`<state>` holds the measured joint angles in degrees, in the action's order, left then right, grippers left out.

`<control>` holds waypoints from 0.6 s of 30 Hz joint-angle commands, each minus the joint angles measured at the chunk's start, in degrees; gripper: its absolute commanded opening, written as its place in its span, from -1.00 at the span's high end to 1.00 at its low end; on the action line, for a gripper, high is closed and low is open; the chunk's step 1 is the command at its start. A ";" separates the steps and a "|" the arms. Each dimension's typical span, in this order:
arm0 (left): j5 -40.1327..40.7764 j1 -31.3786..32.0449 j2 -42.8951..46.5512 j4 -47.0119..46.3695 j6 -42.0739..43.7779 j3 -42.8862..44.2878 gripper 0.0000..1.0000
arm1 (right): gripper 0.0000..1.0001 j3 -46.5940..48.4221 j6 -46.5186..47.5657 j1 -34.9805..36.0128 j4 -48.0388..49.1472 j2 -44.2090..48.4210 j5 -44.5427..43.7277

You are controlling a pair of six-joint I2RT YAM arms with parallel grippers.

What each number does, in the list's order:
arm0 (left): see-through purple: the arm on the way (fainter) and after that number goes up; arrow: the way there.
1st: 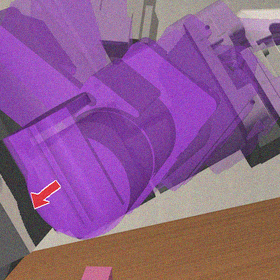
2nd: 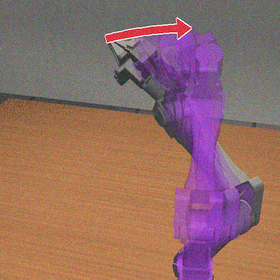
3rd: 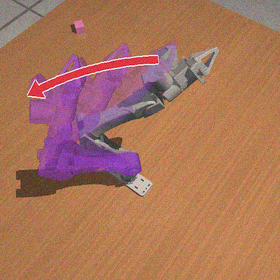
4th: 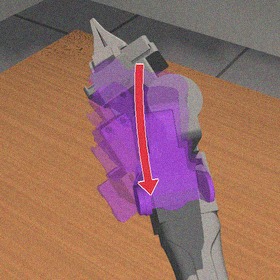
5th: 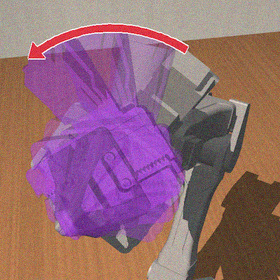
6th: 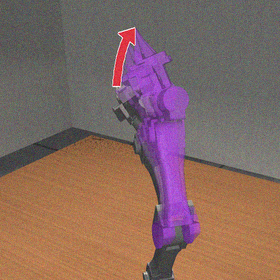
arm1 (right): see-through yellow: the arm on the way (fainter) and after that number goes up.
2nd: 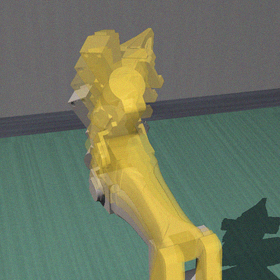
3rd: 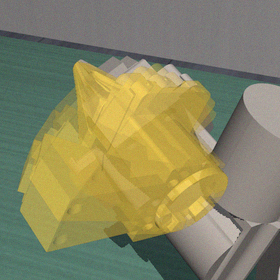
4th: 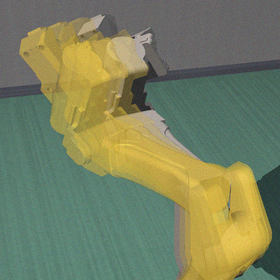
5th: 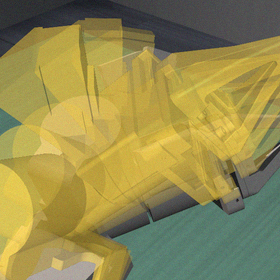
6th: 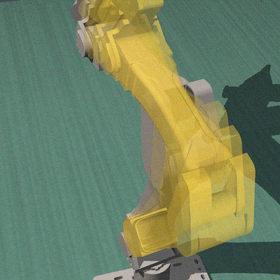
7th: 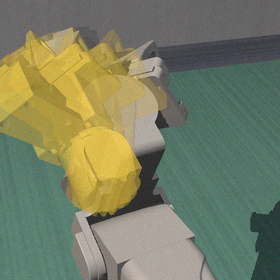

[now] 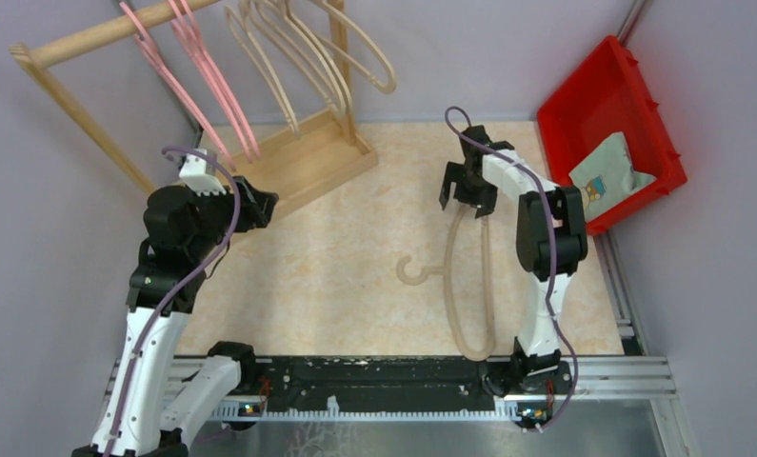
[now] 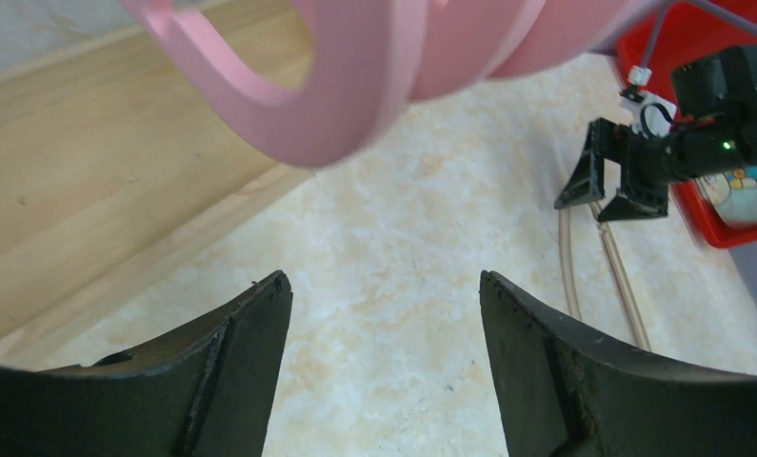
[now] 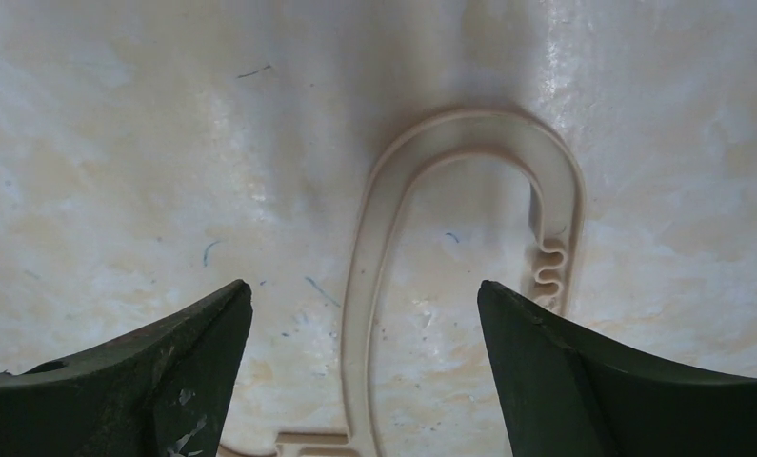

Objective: Organize the hangers

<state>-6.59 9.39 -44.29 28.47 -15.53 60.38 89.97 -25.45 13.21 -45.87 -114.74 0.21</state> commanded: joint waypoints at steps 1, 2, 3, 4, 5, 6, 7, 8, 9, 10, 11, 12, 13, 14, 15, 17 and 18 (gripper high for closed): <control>-6.69 0.35 1.49 -1.38 -2.57 -4.19 -0.55 | -0.75 -0.48 0.94 0.23 0.56 -1.81 -5.03; -7.22 0.41 1.78 -1.38 -2.79 -5.35 -0.54 | -0.74 -0.55 0.77 0.30 0.72 -2.38 -5.03; -7.39 0.44 2.16 -1.36 -2.97 -6.40 -0.54 | -0.74 -0.65 0.49 0.39 1.02 -2.74 -5.23; -7.63 0.45 2.48 -1.36 -3.06 -7.28 -0.54 | -0.74 -0.66 0.23 0.53 1.22 -3.10 -5.48; -7.78 0.46 2.72 -1.33 -3.02 -8.12 -0.54 | -0.73 -0.61 0.01 0.70 1.56 -3.46 -5.65; -7.90 0.52 2.94 -1.36 -3.04 -9.06 -0.54 | -0.73 -0.59 -0.14 0.82 1.90 -3.80 -5.85; -8.09 0.52 3.06 -1.13 -3.07 -9.66 -0.54 | -0.72 -0.59 -0.25 1.03 2.12 -4.27 -6.12; -8.32 0.54 3.14 -0.94 -3.10 -10.37 -0.54 | -0.71 -0.48 -0.29 1.15 2.18 -5.03 -6.30; -8.47 0.59 3.28 -0.88 -3.10 -11.06 -0.54 | -0.70 -0.36 -0.29 1.32 2.18 -5.58 -6.32; -8.52 0.63 3.35 -0.81 -3.21 -11.68 -0.54 | -0.68 -0.32 -0.36 1.49 2.25 -6.19 -6.43; -8.55 0.70 3.40 -0.79 -3.25 -12.27 -0.53 | -0.66 -0.40 -0.37 1.67 2.38 -6.66 -6.75; -8.53 0.72 3.54 -0.78 -3.51 -12.83 -0.53 | -0.57 -0.59 -0.39 1.84 2.67 -7.03 -7.11; -8.58 0.76 3.56 -0.85 -3.69 -13.35 -0.53 | -0.41 -0.92 -0.45 1.97 3.05 -7.32 -7.26; -8.76 0.80 3.48 -1.01 -3.84 -13.75 -0.53 | -0.21 -1.31 -0.66 2.00 3.35 -7.54 -7.38; -8.90 0.87 3.39 -1.11 -3.95 -14.21 -0.53 | -0.02 -1.75 -0.84 2.10 3.73 -7.63 -7.62; -9.19 0.97 3.31 -1.13 -4.14 -14.83 -0.53 | 0.09 -2.77 -1.13 2.16 4.42 -7.90 -8.24; -9.49 0.98 3.30 -1.13 -4.09 -15.16 -0.53 | 0.31 -3.23 -1.24 2.10 4.82 -7.94 -8.36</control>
<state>-14.17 9.89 -41.60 28.64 -18.85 46.50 89.25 -25.63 14.31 -44.82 -119.31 -7.29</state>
